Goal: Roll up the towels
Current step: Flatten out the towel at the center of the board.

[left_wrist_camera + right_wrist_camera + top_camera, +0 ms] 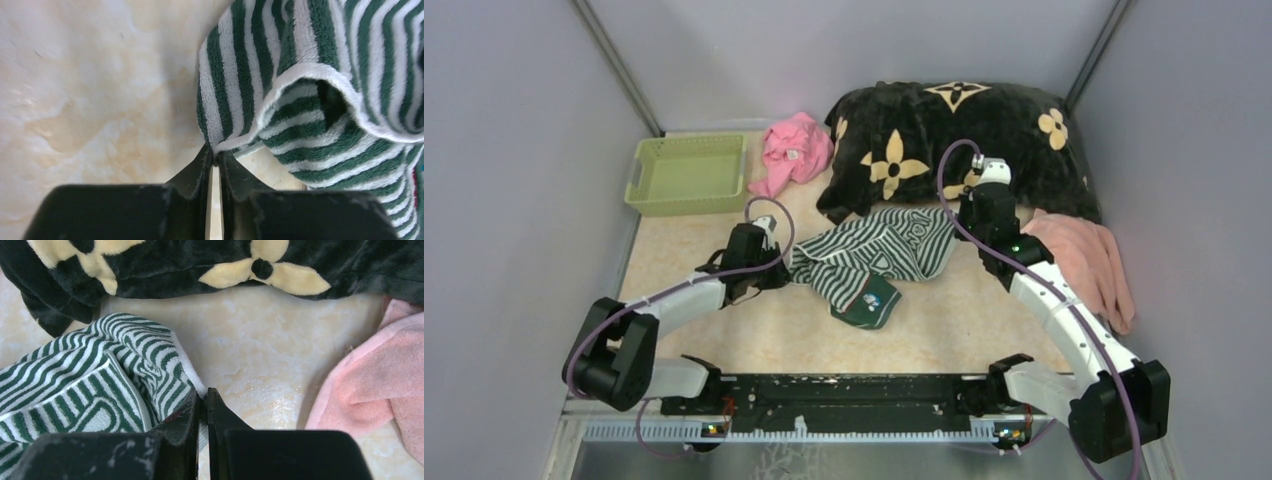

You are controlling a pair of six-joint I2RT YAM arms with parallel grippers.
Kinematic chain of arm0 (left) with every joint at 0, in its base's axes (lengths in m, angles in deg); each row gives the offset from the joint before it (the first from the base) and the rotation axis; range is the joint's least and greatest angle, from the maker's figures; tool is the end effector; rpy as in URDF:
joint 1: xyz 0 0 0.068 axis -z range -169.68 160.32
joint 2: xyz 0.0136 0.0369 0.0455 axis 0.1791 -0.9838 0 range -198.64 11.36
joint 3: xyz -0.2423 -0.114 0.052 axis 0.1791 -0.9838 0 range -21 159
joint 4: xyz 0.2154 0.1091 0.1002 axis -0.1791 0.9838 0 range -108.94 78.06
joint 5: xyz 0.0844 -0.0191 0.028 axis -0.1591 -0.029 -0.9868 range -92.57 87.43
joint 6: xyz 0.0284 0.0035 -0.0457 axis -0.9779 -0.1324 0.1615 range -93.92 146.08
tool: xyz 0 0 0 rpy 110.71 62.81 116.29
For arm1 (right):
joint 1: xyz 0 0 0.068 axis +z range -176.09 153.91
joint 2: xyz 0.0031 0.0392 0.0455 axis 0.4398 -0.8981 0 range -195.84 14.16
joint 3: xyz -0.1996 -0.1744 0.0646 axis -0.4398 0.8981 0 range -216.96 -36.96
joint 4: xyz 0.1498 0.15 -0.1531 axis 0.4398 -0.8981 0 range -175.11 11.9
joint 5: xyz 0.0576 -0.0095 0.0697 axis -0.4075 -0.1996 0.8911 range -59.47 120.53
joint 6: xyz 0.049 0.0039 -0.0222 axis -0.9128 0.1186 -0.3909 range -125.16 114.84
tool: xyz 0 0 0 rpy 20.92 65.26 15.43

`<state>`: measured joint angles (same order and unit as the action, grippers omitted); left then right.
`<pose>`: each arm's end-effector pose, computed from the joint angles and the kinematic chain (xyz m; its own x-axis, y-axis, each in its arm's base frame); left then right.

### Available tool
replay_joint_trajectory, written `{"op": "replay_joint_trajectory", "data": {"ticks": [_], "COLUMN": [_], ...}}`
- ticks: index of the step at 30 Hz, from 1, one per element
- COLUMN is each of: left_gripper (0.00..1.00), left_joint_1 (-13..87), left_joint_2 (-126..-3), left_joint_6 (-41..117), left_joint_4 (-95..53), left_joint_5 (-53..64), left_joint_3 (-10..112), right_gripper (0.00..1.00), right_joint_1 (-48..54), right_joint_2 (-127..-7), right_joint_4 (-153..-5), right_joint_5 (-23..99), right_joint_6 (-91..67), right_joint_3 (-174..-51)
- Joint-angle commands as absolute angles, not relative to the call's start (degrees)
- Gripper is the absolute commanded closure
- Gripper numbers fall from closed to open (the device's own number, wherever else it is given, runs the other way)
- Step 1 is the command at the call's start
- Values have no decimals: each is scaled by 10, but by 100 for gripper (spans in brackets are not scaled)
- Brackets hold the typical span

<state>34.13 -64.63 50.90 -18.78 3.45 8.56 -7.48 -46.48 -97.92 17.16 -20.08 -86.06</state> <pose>0.2214 -0.1019 0.1540 -0.7995 -0.1033 -0.5917 0.1455 0.9224 -0.3577 0.2258 0.0673 0.2968 -0.5082 0.0932 -0.8562 0.0077 0.9946 0.1038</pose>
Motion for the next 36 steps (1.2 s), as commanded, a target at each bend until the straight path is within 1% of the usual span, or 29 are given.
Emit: {"op": "replay_joint_trajectory", "data": {"ticks": [1, 2, 6, 9, 14, 16, 21, 23, 25, 26, 29, 30, 31, 32, 36], "left_gripper": [95, 100, 100, 100, 100, 100, 100, 100, 100, 100, 100, 99, 96, 94, 84], "left_joint_1": [341, 339, 337, 337, 336, 336, 337, 337, 336, 337, 337, 337, 337, 337, 338], "left_joint_2": [-616, -600, -525, -466, -383, -360, -364, -365, -366, -366, -358, -350, -341, -332, -294], "left_joint_6": [471, 460, 408, 364, 290, 262, 220, 215, 234, 251, 319, 346, 382, 405, 476], "left_joint_4": [-142, -110, 7, 71, 154, 179, 270, 277, 274, 271, 231, 216, 198, 177, 104], "left_joint_5": [-52, -77, -190, -242, -275, -272, -287, -283, -227, -179, -59, -22, 23, 73, 237], "left_joint_3": [161, 181, 274, 342, 449, 482, 582, 592, 579, 565, 484, 453, 424, 392, 294], "right_gripper": [97, 97, 98, 98, 98, 98, 98, 98, 98, 98, 98, 97, 93, 91, 90], "right_joint_1": [-78, -78, -78, -78, -78, -78, -78, -78, -79, -78, -78, -78, -78, -79, -89], "right_joint_2": [-438, -435, -420, -405, -358, -339, -312, -306, -313, -322, -350, -358, -370, -379, -417], "right_joint_4": [-978, -984, -1013, -1037, -1063, -1067, -1098, -1095, -1094, -1096, -1092, -1086, -1081, -1076, -1073], "right_joint_5": [141, 134, 107, 103, 124, 137, 154, 143, 121, 102, 54, 39, 21, 5, -17], "right_joint_6": [-184, -182, -172, -164, -153, -148, -147, -147, -146, -147, -158, -160, -165, -169, -182], "right_joint_3": [-883, -890, -932, -968, -1008, -1017, -1049, -1040, -1023, -1015, -980, -968, -958, -949, -934]}}
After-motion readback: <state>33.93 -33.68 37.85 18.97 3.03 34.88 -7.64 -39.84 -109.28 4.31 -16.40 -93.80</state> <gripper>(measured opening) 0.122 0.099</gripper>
